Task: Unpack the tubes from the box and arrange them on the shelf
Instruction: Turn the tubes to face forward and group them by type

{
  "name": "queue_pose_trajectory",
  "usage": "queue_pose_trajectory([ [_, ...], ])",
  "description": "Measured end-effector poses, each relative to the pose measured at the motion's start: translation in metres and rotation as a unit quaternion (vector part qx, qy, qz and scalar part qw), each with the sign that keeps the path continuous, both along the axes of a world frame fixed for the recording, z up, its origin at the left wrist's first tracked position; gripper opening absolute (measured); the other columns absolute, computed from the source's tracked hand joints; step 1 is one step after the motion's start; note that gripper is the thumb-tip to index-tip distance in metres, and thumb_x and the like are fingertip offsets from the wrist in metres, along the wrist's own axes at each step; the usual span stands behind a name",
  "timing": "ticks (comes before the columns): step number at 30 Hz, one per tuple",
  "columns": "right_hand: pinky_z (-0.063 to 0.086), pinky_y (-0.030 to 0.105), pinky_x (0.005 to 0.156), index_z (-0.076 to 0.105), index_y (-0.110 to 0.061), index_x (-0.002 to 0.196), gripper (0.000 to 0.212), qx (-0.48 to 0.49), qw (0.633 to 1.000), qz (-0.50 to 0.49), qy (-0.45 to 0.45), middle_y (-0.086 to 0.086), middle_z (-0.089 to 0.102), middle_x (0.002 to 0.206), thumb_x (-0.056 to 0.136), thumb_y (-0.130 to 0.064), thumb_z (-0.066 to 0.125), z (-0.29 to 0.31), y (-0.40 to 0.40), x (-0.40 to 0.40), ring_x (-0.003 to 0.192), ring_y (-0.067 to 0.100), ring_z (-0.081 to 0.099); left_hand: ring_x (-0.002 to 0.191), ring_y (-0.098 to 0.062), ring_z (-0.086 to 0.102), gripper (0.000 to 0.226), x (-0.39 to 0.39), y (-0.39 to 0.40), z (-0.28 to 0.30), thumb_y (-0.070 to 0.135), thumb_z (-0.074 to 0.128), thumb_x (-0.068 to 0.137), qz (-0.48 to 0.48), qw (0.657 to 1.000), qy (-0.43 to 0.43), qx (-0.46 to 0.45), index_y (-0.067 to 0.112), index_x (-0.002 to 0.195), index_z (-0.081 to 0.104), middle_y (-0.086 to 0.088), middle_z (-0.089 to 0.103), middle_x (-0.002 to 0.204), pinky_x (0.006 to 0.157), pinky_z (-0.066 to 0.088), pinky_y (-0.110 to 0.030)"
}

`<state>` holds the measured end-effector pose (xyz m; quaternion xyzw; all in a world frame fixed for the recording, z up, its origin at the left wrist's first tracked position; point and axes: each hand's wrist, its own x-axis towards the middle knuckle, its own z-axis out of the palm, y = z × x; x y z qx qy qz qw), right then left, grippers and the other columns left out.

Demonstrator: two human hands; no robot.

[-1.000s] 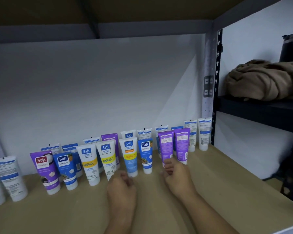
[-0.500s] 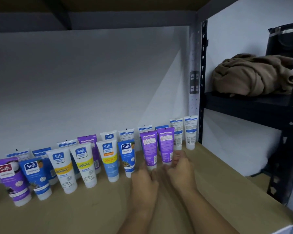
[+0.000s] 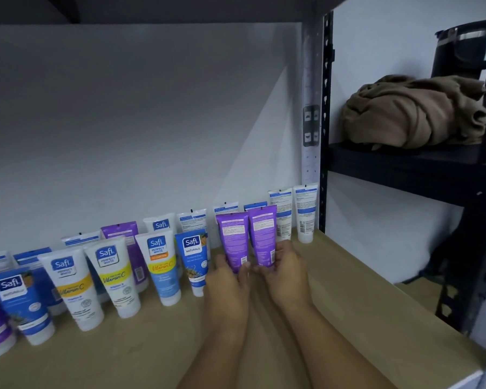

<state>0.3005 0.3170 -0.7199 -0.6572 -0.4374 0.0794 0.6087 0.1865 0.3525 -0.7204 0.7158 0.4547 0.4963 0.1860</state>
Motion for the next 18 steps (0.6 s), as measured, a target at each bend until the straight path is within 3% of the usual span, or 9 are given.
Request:
queue_pose_trajectory([
  [6, 0.058, 0.028, 0.078, 0.058, -0.021, 0.114, 0.042, -0.021, 1.0, 0.004, -0.021, -0.006, 0.07, 0.098, 0.078, -0.009, 0.076, -0.006, 0.001, 0.004, 0.091, 0.009, 0.068, 0.087, -0.021, 0.065, 0.029, -0.001, -0.006, 0.001, 0.025, 0.057, 0.094, -0.014, 0.999, 0.031, 0.004, 0.019, 0.121, 0.049, -0.004, 0.068, 0.1, 0.065, 0.047, -0.027],
  [11, 0.054, 0.018, 0.077, 0.052, -0.028, 0.122, 0.064, -0.001, 1.0, 0.024, 0.007, -0.015, 0.066, 0.102, 0.069, -0.029, 0.088, 0.0, -0.003, 0.004, 0.092, 0.001, 0.065, 0.09, -0.016, 0.066, 0.036, -0.002, -0.005, 0.001, 0.037, 0.062, 0.091, -0.015, 1.0, 0.016, 0.005, 0.023, 0.122, 0.052, 0.002, 0.069, 0.104, 0.07, 0.054, -0.029],
  [15, 0.057, 0.025, 0.077, 0.053, -0.027, 0.115, 0.053, -0.008, 1.0, 0.02, -0.001, -0.008, 0.067, 0.103, 0.073, -0.028, 0.085, -0.001, -0.001, 0.003, 0.09, 0.004, 0.066, 0.104, -0.017, 0.062, 0.038, -0.002, 0.002, -0.002, 0.035, 0.063, 0.093, -0.023, 1.0, 0.014, 0.005, 0.021, 0.126, 0.052, 0.0, 0.064, 0.118, 0.08, 0.056, -0.032],
  [18, 0.058, 0.03, 0.079, 0.052, -0.028, 0.111, 0.046, -0.017, 1.0, 0.014, -0.008, -0.01, 0.067, 0.102, 0.077, -0.019, 0.082, -0.005, 0.0, 0.004, 0.09, 0.004, 0.066, 0.106, -0.018, 0.06, 0.035, -0.002, 0.001, -0.002, 0.031, 0.061, 0.094, -0.023, 0.999, 0.026, -0.002, 0.018, 0.126, 0.052, -0.002, 0.063, 0.118, 0.08, 0.052, -0.029],
])
